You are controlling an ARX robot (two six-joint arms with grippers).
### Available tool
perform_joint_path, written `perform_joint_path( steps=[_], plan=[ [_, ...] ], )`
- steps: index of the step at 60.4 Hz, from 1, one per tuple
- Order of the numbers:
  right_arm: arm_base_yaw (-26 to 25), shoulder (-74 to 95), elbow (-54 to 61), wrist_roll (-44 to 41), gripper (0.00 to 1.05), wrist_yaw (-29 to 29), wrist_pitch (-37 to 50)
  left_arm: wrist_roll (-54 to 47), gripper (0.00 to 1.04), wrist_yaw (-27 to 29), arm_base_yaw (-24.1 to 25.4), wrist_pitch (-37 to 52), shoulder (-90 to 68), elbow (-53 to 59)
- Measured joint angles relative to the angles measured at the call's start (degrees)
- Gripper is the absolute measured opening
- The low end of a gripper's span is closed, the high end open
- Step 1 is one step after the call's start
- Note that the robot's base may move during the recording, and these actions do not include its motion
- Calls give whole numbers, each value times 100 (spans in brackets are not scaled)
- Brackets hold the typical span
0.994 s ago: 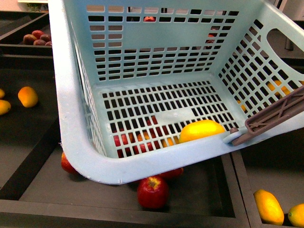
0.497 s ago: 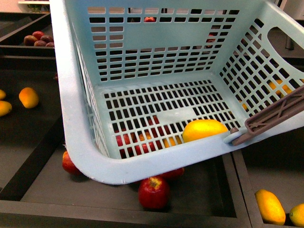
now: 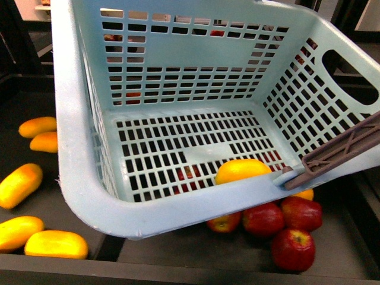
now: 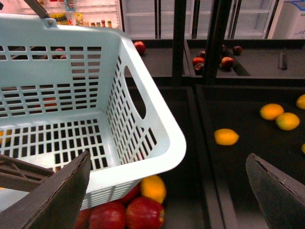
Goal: Pick lemon and mango into basket
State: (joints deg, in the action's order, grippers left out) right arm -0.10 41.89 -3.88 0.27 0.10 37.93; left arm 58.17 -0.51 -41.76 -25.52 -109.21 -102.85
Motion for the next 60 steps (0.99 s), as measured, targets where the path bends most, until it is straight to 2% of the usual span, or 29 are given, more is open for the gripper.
perform_joint_path(
  steps=[60],
  plan=[
    [0,-4,31,2,96,-9,-7,9,5,-57,7,0,0,-9]
  ],
)
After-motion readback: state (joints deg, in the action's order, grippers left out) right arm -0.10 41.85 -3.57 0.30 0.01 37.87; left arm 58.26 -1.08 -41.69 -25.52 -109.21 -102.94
